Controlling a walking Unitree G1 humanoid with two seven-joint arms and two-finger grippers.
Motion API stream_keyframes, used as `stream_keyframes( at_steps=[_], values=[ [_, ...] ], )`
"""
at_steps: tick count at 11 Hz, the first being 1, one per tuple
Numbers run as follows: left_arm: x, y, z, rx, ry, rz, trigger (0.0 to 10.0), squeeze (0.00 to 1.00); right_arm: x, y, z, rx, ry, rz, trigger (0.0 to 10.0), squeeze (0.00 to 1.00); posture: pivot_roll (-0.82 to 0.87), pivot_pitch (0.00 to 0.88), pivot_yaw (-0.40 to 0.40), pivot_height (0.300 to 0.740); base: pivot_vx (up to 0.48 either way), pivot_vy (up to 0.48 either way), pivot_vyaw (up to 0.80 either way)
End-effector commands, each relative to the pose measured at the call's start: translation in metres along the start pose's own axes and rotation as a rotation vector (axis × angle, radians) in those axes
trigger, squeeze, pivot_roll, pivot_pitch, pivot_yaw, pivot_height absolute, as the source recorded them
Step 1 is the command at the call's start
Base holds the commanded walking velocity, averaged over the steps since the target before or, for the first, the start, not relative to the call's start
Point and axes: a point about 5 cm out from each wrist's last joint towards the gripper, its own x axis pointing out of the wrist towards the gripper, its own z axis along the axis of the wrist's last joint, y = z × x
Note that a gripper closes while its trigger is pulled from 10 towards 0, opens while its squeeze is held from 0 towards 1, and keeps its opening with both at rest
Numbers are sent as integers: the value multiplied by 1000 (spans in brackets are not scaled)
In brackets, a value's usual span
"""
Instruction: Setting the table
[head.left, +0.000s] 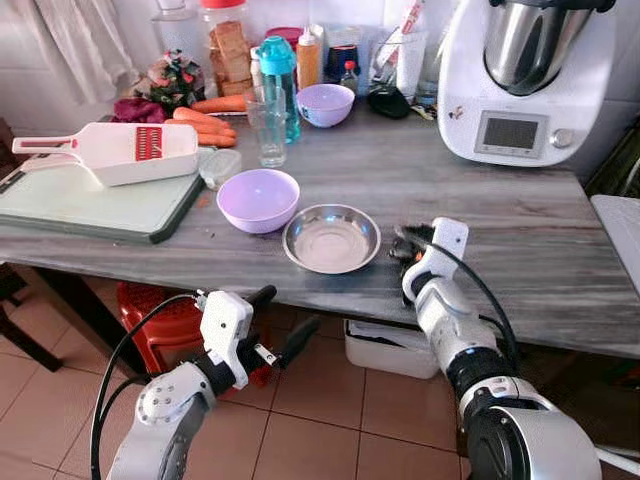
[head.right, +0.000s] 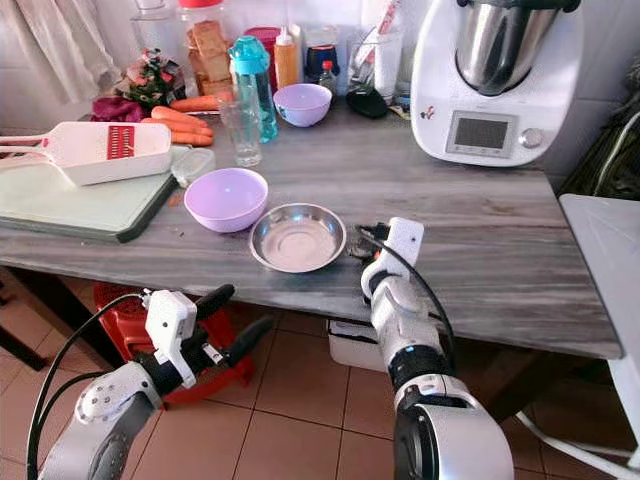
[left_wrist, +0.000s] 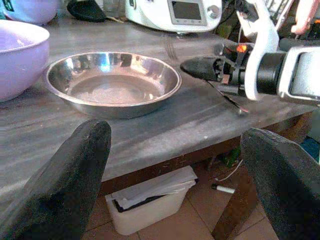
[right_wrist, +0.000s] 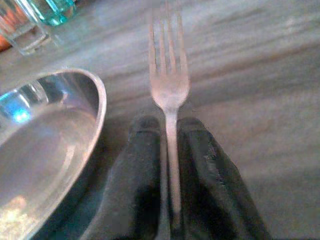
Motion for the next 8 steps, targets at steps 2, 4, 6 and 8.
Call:
stream_keyframes(
  at_steps=[2,4,6,8],
  values=[
    [-1,2,-1,9,7,-7,10000,0,1,-3,4,0,-17,-16,10000,1000,129,0,39,740,0,0,0],
    [0,2,-2,11,9,-9,10000,0,0,-4,2,-3,-25,-28,10000,1000,124,0,45,740,0,0,0],
    [2,2,-4,8,14,-16,10000,0,-2,-2,-1,-35,-50,-26,10000,1000,108,0,57,740,0,0,0],
    [3,-3,-4,19,11,-40,10000,0,-16,-1,-7,-126,-146,-11,10000,1000,87,0,65,740,0,0,0]
  ],
)
